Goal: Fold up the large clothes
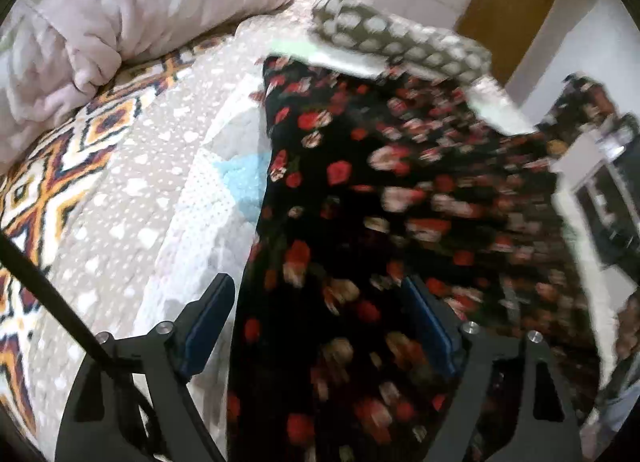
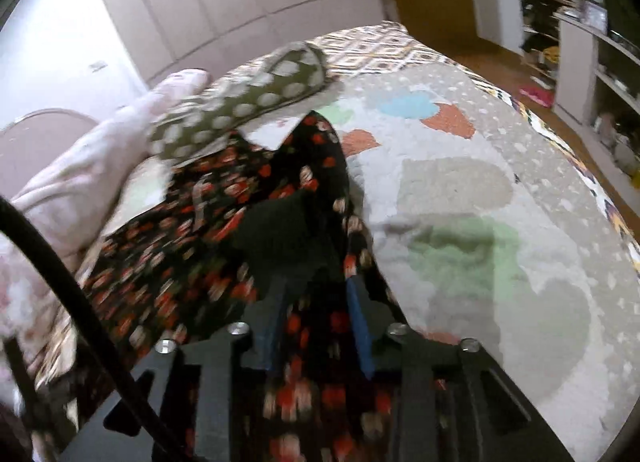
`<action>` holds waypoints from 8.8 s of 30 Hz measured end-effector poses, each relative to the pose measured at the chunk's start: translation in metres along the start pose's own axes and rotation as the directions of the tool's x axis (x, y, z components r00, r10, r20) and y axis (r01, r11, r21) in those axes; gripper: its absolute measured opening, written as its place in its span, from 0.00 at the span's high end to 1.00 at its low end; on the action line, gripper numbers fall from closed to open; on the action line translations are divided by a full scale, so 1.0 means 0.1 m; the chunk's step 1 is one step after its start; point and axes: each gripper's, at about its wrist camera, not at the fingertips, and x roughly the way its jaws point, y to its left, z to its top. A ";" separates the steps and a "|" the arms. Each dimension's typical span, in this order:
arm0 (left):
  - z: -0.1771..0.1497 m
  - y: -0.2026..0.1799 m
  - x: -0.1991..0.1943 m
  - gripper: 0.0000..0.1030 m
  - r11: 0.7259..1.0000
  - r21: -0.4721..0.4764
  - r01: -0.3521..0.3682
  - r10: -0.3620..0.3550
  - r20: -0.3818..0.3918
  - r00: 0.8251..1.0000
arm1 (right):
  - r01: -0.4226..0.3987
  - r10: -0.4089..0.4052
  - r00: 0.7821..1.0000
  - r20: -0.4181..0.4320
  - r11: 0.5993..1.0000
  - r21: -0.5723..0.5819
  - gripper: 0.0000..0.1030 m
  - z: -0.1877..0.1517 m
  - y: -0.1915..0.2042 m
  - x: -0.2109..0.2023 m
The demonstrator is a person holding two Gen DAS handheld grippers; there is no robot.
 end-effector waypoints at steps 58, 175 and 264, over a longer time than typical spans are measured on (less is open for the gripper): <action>-1.58 0.28 -0.75 0.44 0.909 -0.099 0.406 -0.413 -0.073 0.908 | -0.271 0.286 0.955 -0.074 0.948 0.167 0.59 -1.93 -0.88 -0.94; 1.59 0.29 1.16 0.48 0.994 -0.100 0.041 -0.044 -0.022 0.999 | 0.037 -0.043 0.995 -0.093 0.997 -0.070 0.64 0.85 0.29 1.64; -0.25 0.09 -0.26 0.28 0.954 0.110 -0.278 0.270 0.076 0.960 | 0.170 -0.187 0.982 -0.024 0.934 -0.313 0.72 -0.75 0.83 0.41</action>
